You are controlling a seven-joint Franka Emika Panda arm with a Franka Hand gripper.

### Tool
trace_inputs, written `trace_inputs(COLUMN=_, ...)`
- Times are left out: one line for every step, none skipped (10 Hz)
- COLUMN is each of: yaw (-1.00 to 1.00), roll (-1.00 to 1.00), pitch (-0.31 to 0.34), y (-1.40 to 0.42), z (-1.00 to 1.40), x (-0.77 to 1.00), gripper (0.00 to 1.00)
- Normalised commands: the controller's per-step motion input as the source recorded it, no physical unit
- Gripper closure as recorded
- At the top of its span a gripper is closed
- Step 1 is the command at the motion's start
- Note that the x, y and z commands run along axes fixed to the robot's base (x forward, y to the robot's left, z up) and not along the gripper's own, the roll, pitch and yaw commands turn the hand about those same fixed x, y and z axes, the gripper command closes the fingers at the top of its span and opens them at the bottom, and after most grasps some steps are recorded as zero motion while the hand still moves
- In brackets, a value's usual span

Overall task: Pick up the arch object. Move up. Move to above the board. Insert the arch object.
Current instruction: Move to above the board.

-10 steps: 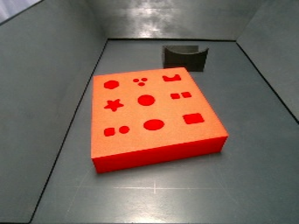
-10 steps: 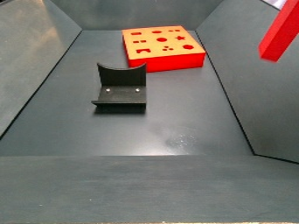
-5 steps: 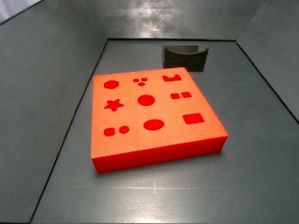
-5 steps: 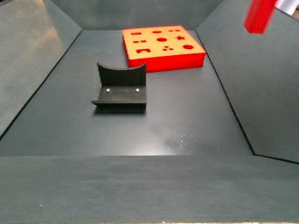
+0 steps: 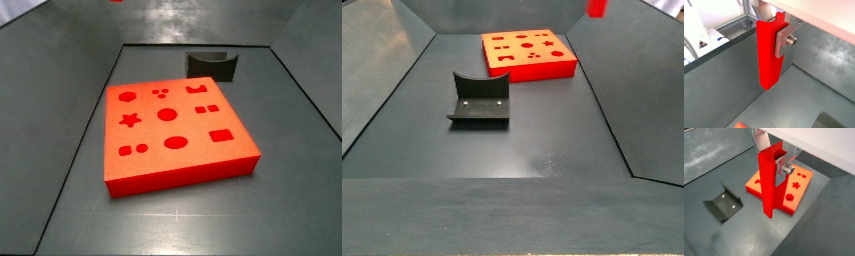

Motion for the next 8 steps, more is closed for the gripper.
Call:
trace_inputs(yaw=0.01, roll=0.01, pitch=0.096, y=-1.00, z=0.02, x=0.43, gripper=1.00)
trace_inputs(yaw=0.01, roll=-0.02, pitch=0.095, y=-1.00, z=0.02, x=0.44, gripper=1.00)
trace_inputs(yaw=0.01, roll=0.00, pitch=0.089, y=-1.00, z=0.02, x=0.44, gripper=1.00)
trace_inputs(yaw=0.01, roll=0.00, pitch=0.089, y=-1.00, z=0.02, x=0.45, gripper=1.00)
trace_inputs(yaw=0.01, roll=0.00, pitch=0.094, y=-1.00, z=0.02, x=0.47, gripper=1.00)
trace_inputs(yaw=0.01, roll=0.01, pitch=0.095, y=-1.00, z=0.02, x=0.47, gripper=1.00)
trace_inputs(yaw=0.01, roll=0.00, pitch=0.104, y=-1.00, z=0.03, x=0.49, gripper=1.00)
trace_inputs(yaw=0.01, roll=0.01, pitch=0.110, y=-1.00, z=0.04, x=0.50, gripper=1.00)
